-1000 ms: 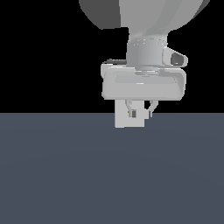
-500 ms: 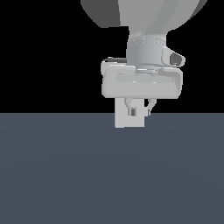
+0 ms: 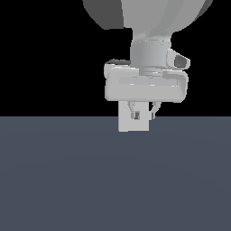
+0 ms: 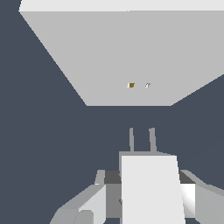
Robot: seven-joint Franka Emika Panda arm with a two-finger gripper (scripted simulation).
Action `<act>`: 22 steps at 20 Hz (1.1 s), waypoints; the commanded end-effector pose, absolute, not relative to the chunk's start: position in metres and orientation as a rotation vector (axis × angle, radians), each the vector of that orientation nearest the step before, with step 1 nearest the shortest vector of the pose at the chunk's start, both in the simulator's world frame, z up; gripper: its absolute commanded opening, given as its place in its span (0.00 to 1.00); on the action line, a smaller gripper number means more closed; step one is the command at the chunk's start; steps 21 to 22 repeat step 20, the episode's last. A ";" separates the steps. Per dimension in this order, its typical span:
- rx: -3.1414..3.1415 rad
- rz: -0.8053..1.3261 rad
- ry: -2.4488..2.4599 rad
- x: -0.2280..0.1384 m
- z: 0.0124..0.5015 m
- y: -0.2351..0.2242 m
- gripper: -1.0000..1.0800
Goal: Plug the charger into the wall socket.
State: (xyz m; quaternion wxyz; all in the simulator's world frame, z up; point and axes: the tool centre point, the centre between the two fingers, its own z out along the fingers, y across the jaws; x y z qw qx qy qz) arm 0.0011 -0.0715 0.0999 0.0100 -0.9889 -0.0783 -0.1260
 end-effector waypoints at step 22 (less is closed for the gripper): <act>-3.087 -0.393 -0.244 0.049 0.100 -0.064 0.00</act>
